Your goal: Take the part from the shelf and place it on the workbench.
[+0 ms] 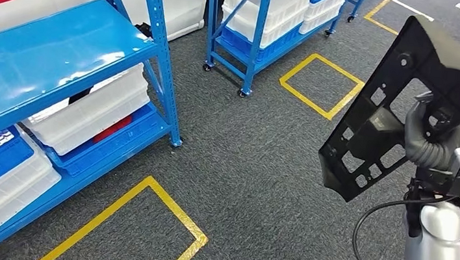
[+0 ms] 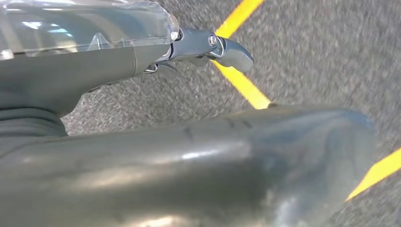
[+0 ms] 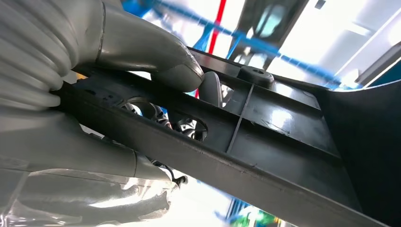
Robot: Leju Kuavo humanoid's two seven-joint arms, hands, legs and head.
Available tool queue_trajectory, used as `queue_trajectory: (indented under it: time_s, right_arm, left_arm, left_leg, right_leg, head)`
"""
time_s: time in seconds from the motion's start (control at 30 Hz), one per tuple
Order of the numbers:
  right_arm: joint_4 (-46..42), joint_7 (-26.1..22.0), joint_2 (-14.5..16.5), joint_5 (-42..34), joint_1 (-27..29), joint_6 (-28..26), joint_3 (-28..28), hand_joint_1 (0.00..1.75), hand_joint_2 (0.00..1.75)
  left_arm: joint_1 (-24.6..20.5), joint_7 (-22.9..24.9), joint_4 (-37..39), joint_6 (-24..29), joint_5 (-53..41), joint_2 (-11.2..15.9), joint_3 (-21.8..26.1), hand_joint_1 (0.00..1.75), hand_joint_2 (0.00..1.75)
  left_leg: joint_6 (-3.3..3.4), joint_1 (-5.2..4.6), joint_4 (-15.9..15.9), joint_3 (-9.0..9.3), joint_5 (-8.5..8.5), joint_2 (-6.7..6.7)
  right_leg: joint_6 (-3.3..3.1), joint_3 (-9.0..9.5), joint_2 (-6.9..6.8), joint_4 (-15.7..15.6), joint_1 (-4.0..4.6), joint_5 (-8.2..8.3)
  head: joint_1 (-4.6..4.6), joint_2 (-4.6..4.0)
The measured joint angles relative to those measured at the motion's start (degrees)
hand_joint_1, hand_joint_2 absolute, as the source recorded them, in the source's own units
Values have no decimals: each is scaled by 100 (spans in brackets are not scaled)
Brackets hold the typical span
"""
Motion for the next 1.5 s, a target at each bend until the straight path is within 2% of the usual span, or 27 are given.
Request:
queue_trajectory:
  time_s: [0.07, 0.13, 0.2, 0.27, 0.33, 0.4, 0.43, 0.47, 0.5, 0.53, 0.57, 0.63, 0.7, 0.77, 0.83, 0.9, 0.97, 1.0, 1.03, 1.1, 1.17, 1.2, 1.27, 1.33, 1.37, 1.43, 1.5]
  right_arm:
    - [190, 125, -161, -5, -329, 31, 14, 175, 175]
    - [370, 209, -286, -5, -712, 55, 44, 175, 175]
    - [544, 269, -381, -3, -1057, 87, 92, 175, 175]
    - [711, 332, -469, 1, -1322, 118, 159, 175, 175]
    - [836, 377, -545, 44, -1524, 93, 233, 175, 175]
    - [913, 401, -581, 159, -1632, 15, 312, 175, 175]
    - [942, 412, -585, 259, -1645, -40, 349, 175, 175]
    - [967, 426, -589, 381, -1641, -100, 378, 175, 175]
    - [986, 449, -594, 532, -1635, -163, 404, 175, 175]
    - [1002, 483, -601, 727, -1635, -237, 432, 175, 175]
    - [1012, 533, -608, 985, -1654, -318, 469, 175, 175]
    - [1034, 671, -615, 1653, -1755, -484, 587, 175, 175]
    - [1085, 855, -625, 2465, -1955, -585, 795, 175, 175]
    - [1165, 1084, -657, 3372, -2218, -601, 1110, 175, 175]
    - [1276, 1309, -678, 4144, -2543, -586, 1464, 175, 175]
    - [1409, 1486, -655, 4706, -2890, -545, 1818, 175, 175]
    - [1566, 1635, -586, 5233, -3178, -462, 2200, 175, 175]
    - [1653, 1698, -532, 5467, -3307, -414, 2389, 175, 175]
    - [1749, 1752, -461, 5686, -3436, -373, 2576, 175, 175]
    - [1941, 1832, -302, 6063, -3721, -304, 2920, 175, 175]
    - [2154, 1881, -112, 6388, -4034, -226, 3248, 175, 175]
    - [2275, 1899, -9, 6522, -4185, -180, 3406, 175, 175]
    - [2519, 1946, 175, 6762, -4425, -79, 3698, 175, 175]
    - [2745, 1994, 353, 6999, -4600, 6, 3966, 175, 175]
    - [2863, 2024, 452, 7131, -4678, 40, 4100, 175, 175]
    - [3133, 2135, 663, 7470, -4810, 101, 4391, 175, 175]
    - [3406, 2317, 867, 7930, -4851, 133, 4723, 175, 175]
  left_arm:
    - [-2, 8, 0, -7, -8, -18, 1, 0, 0]
    - [-8, 26, 0, -6, 6, -35, 5, 0, 0]
    - [-13, 55, 0, 2, 32, -41, 13, 0, 0]
    - [-18, 93, 0, 17, 51, -42, 26, 0, 0]
    - [-15, 141, 0, 28, 59, -40, 51, 0, 0]
    - [4, 189, 0, 35, 61, -40, 84, 0, 0]
    - [17, 212, 0, 39, 61, -40, 97, 0, 0]
    - [29, 231, 0, 42, 61, -40, 108, 0, 0]
    - [37, 249, 0, 46, 61, -40, 115, 0, 0]
    - [41, 267, 0, 55, 61, -40, 121, 0, 0]
    - [42, 281, 0, 68, 59, -39, 130, 0, 0]
    - [48, 300, 0, 103, 55, -26, 152, 0, 0]
    - [46, 298, 0, 128, 50, -11, 175, 0, 0]
    - [23, 270, 0, 139, 46, -7, 197, 0, 0]
    - [2, 227, 0, 142, 40, -4, 219, 0, 0]
    - [-3, 179, 0, 142, 28, -4, 240, 0, 0]
    - [3, 128, 0, 142, 20, -3, 252, 0, 0]
    - [4, 103, 0, 142, 16, -3, 255, 0, 0]
    - [2, 78, 0, 141, 10, -4, 256, 0, 0]
    - [-10, 33, 0, 138, -4, -9, 258, 0, 0]
    - [-20, 0, 0, 137, -13, -18, 263, 0, 0]
    - [-22, -10, 0, 138, -14, -21, 271, 0, 0]
    - [-30, -18, 0, 140, -15, -23, 287, 0, 0]
    - [-40, -25, 0, 143, -16, -23, 298, 0, 0]
    - [-38, -26, 0, 147, -16, -23, 303, 0, 0]
    - [-12, -20, 0, 168, -17, -24, 322, 0, 0]
    - [15, -5, 0, 200, -21, -25, 350, 0, 0]
  left_leg:
    - [-21, -3, 49, -29, -12, 124]
    - [-61, -38, 99, -56, -35, 236]
    - [-102, -74, 128, -78, -46, 341]
    - [-146, -75, 157, -95, -72, 409]
    - [-194, -47, 417, -201, -272, 219]
    - [-226, -15, 1121, -495, -656, -69]
    - [-234, -9, 1526, -672, -820, -140]
    - [-236, -7, 1807, -799, -895, -170]
    - [-233, -7, 1882, -837, -854, -182]
    - [-222, -7, 1723, -771, -704, -197]
    - [-201, -4, 1357, -614, -470, -257]
    - [-154, 14, 611, -297, -120, -515]
    - [-130, 22, 298, -175, -59, -646]
    - [-97, 23, 212, -150, -43, -513]
    - [-33, 27, 123, -124, 12, -363]
    - [5, 7, 84, -122, 42, -226]
    - [12, -12, 91, -137, 43, -88]
    - [11, -15, 97, -141, 42, -17]
    - [7, -15, 105, -144, 39, 53]
    - [-16, -19, 128, -145, 25, 174]
    - [-65, -43, 160, -158, 10, 278]
    - [-95, -54, 168, -163, 7, 327]
    - [-155, -63, 161, -161, 10, 419]
    - [-222, -40, 288, -208, -104, 267]
    - [-250, -26, 513, -307, -249, 118]
    - [-286, 4, 1263, -644, -618, -140]
    - [-303, 21, 1800, -899, -760, -189]
  right_leg:
    - [3, 402, -112, -627, 4, 328]
    - [-64, 783, -347, -1323, 56, 535]
    - [-167, 838, -421, -1524, 109, 540]
    - [-250, 797, -301, -1542, 91, 577]
    - [-323, 777, -195, -1563, 62, 617]
    - [-366, 762, -85, -1568, 59, 638]
    - [-374, 755, -23, -1565, 63, 642]
    - [-376, 752, 46, -1559, 67, 643]
    - [-376, 751, 119, -1550, 69, 644]
    - [-375, 751, 194, -1539, 70, 643]
    - [-371, 752, 271, -1526, 70, 641]
    - [-339, 729, 423, -1499, 65, 647]
    - [-260, 657, 582, -1486, 31, 687]
    - [-167, 591, 712, -1495, -9, 732]
    - [-123, 486, 522, -1326, 8, 621]
    - [-110, 212, 172, -739, 27, 303]
    - [-91, -84, 35, -77, 14, 48]
    - [-85, -122, 9, 35, 9, 53]
    - [-85, -46, -17, -77, 8, 159]
    - [-103, 369, -174, -810, 22, 486]
    - [-165, 673, -325, -1403, 81, 643]
    - [-201, 706, -343, -1502, 110, 638]
    - [-272, 684, -226, -1520, 124, 666]
    - [-346, 688, -129, -1571, 100, 711]
    - [-383, 690, -83, -1596, 85, 735]
    - [-428, 664, 31, -1602, 86, 762]
    - [-441, 649, 187, -1595, 95, 777]
  head:
    - [0, 0]
    - [0, 0]
    - [0, 0]
    - [1, 0]
    - [1, 0]
    - [0, 0]
    - [0, 0]
    - [0, 0]
    - [0, 0]
    - [0, 0]
    - [0, 0]
    - [0, 0]
    - [-1, 0]
    - [0, 0]
    - [1, 0]
    - [1, 0]
    - [1, 0]
    - [1, 0]
    - [0, 0]
    - [0, 0]
    - [0, 0]
    - [0, 0]
    - [-1, 0]
    - [-1, 0]
    - [-1, 0]
    - [-2, 0]
    - [-2, 0]
